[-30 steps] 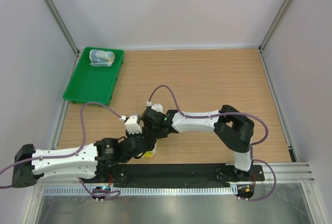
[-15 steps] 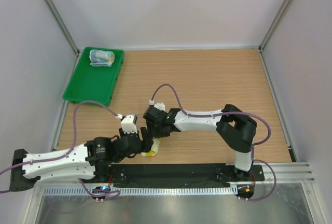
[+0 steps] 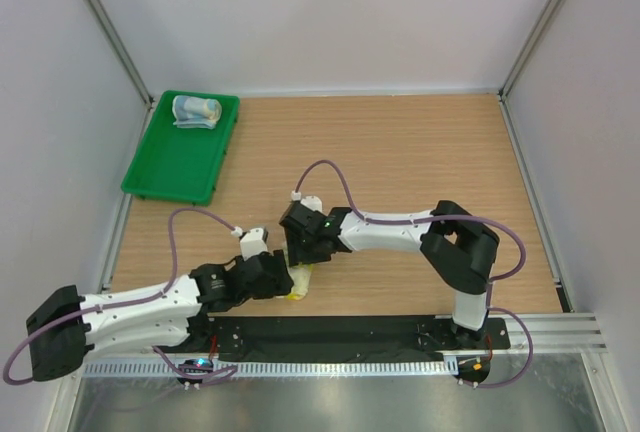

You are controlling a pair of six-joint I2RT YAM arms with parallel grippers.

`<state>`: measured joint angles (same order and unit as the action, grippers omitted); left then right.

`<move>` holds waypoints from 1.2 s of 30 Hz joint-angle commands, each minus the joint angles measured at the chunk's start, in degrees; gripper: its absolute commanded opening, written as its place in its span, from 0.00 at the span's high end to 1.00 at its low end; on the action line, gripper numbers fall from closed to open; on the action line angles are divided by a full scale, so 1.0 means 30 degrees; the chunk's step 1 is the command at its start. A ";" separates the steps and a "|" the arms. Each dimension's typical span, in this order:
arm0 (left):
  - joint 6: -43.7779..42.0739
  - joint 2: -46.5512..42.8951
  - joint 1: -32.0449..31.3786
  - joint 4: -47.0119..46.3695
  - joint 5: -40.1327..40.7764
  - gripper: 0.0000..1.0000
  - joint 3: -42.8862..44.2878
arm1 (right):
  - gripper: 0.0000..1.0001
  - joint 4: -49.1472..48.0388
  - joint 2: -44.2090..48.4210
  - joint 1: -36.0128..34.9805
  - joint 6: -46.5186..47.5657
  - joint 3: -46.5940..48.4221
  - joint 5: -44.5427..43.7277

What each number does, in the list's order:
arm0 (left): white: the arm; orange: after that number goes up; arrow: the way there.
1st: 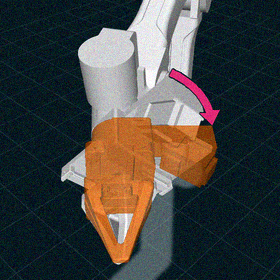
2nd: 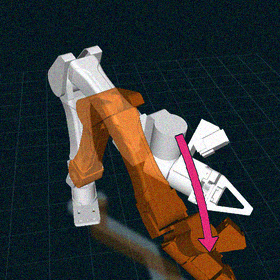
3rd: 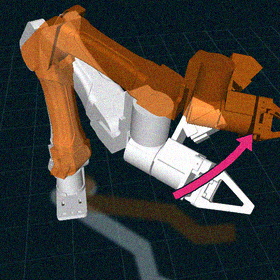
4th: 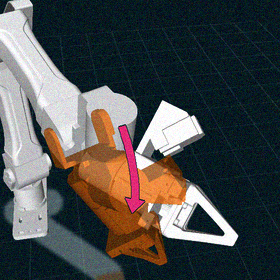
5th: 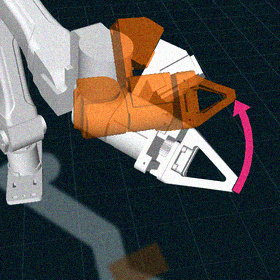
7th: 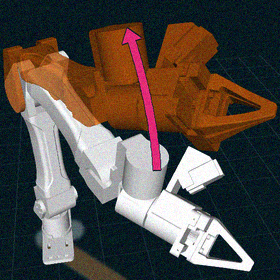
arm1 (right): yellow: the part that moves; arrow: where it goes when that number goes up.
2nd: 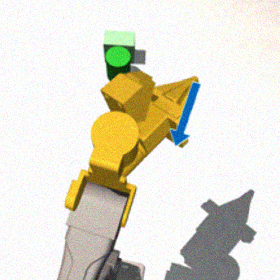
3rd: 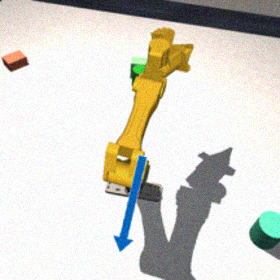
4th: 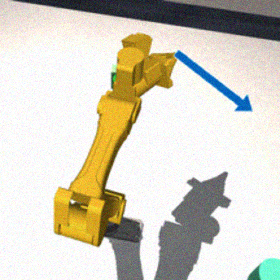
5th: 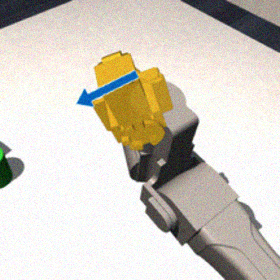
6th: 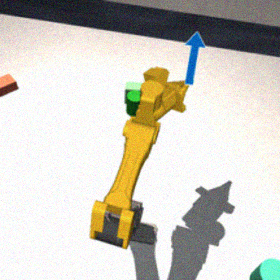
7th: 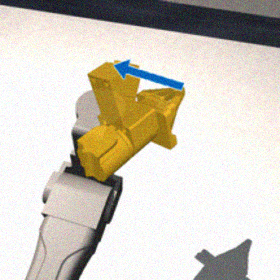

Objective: Roll the towels
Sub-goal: Place the rolled towel into the container

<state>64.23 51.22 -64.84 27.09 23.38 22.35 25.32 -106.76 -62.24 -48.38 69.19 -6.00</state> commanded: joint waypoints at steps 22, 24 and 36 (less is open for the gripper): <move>-0.0080 0.4724 0.2424 -1.0673 -0.4336 1.00 -0.4110 | 0.40 -0.2114 0.3006 0.0676 -0.0427 -0.4077 0.1006; -0.0373 0.4519 0.2453 -1.0321 -0.4131 1.00 -0.3789 | 0.32 -0.1094 0.4059 0.0999 -0.0251 -0.4050 0.0421; -0.1193 0.0506 0.3708 -0.6222 -0.3104 1.00 -0.1855 | 0.09 0.3541 1.0359 0.5099 0.1594 -0.3317 -0.2512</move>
<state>63.24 54.83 -55.68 1.48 11.55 14.66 31.73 -79.11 -48.99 -46.11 57.60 -10.46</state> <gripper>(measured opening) 0.073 0.909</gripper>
